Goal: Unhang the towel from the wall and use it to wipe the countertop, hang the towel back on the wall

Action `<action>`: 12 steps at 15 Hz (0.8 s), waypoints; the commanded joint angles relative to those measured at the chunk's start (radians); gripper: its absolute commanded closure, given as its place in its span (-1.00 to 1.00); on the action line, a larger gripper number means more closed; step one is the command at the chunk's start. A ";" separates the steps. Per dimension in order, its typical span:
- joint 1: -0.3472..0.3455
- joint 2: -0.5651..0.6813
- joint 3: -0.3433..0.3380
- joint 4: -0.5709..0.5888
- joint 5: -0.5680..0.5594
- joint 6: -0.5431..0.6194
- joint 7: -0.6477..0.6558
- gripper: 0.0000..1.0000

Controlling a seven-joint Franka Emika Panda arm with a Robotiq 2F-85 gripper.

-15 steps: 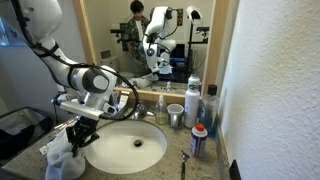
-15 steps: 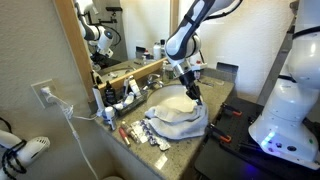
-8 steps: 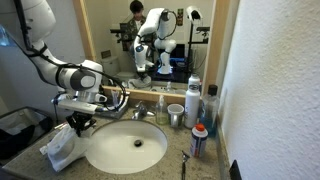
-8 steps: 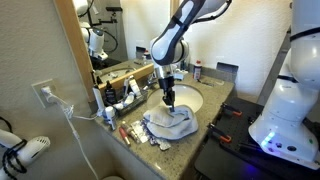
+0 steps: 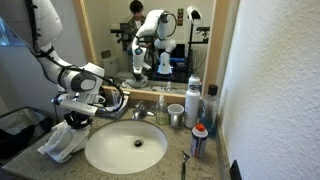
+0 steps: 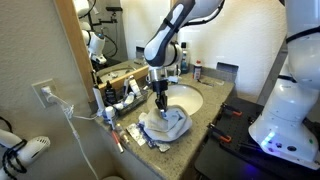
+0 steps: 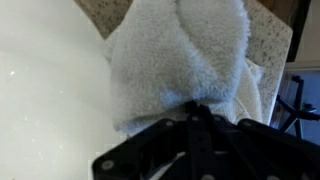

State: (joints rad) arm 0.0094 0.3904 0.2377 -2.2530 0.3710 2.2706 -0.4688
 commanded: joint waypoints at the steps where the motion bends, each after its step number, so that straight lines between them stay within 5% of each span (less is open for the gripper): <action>1: -0.025 -0.009 -0.022 0.019 -0.004 -0.172 0.030 0.99; 12: -0.033 -0.020 -0.207 0.014 -0.186 -0.586 0.267 0.99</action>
State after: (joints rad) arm -0.0199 0.3899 0.0613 -2.2383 0.2406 1.7713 -0.2758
